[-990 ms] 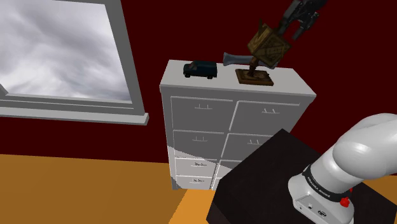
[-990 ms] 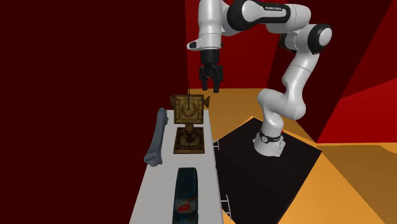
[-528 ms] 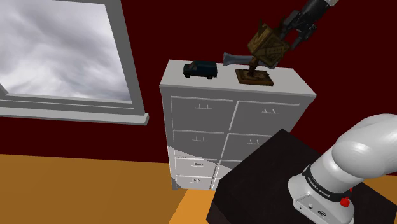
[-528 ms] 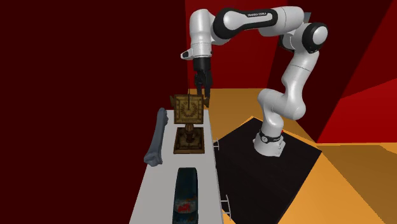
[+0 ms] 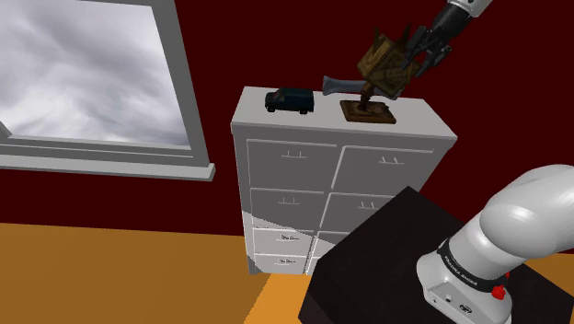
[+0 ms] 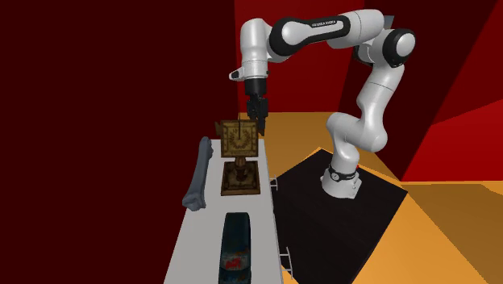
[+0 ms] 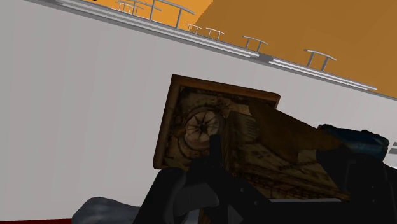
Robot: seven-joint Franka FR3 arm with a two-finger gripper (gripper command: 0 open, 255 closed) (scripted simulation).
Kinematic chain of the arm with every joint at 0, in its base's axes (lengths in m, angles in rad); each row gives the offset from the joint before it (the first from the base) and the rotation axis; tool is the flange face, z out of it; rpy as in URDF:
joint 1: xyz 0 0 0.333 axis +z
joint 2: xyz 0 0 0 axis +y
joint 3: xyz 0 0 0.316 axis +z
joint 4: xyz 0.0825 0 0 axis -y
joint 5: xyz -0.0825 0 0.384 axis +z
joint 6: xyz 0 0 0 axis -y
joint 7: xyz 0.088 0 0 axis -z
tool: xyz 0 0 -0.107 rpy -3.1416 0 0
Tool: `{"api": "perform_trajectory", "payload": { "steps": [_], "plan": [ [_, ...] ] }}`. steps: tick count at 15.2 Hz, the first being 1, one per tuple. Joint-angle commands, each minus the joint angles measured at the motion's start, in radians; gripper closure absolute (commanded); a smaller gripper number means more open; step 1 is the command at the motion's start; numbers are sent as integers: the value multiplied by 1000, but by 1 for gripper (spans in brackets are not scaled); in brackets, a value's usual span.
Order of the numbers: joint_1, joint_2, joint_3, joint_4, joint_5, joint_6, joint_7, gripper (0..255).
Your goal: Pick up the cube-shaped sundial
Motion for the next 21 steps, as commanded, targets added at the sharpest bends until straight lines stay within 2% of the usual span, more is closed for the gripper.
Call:
{"api": "perform_trajectory", "payload": {
  "steps": [1, 6, 21],
  "plan": [
    [1, 3, 1, -2, 0, 2, 0, 255],
    [0, 1, 1, -3, 0, 1, 1, 255],
    [16, 30, 4, 220, 6, -185, 57, 255]
  ]
}}
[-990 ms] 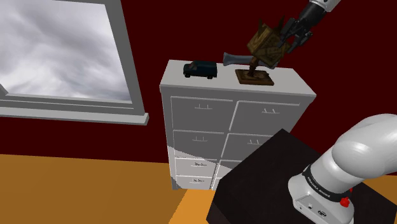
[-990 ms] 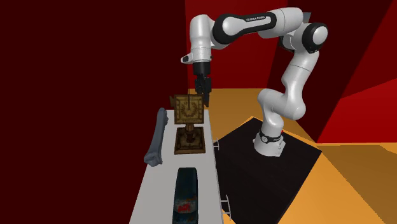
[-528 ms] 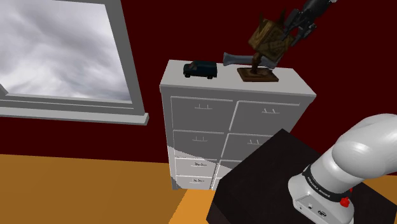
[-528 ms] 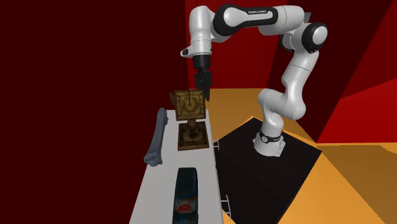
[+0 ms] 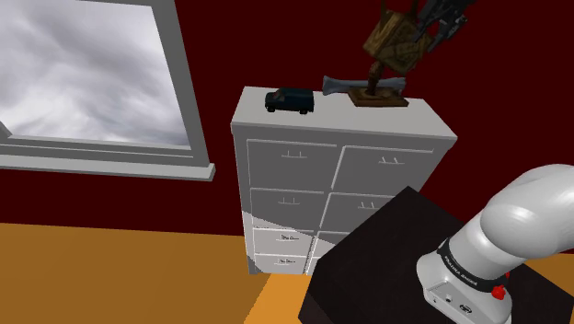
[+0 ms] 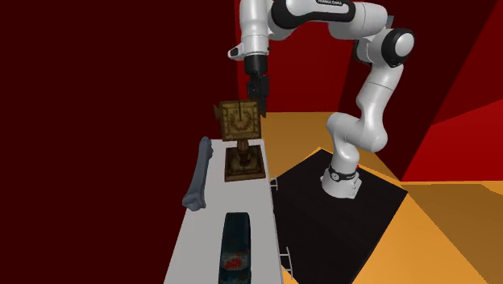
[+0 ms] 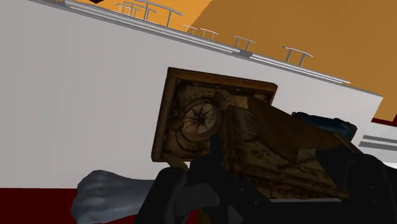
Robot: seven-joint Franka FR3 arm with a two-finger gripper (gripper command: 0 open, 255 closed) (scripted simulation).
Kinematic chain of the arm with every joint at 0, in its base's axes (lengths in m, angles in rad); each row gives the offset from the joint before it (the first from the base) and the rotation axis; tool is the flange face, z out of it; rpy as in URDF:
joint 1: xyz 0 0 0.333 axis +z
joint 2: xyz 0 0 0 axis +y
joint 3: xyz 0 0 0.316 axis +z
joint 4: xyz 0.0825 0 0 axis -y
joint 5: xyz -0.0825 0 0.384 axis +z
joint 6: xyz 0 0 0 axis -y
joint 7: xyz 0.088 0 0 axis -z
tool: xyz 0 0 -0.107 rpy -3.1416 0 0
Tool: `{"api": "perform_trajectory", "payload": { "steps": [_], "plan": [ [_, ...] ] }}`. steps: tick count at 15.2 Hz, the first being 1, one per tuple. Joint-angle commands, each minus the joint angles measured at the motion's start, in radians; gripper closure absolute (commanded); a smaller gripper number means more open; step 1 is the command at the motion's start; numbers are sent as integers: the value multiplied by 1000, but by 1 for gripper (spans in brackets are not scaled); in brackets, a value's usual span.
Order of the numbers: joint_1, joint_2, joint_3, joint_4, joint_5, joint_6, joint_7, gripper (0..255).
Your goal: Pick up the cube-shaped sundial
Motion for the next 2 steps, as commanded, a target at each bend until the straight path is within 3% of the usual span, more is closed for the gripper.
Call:
{"api": "perform_trajectory", "payload": {
  "steps": [1, 2],
  "plan": [
    [2, 4, 1, 20, 3, -11, 5, 255],
    [2, 5, 1, 21, 3, -11, 5, 255]
  ]
}}
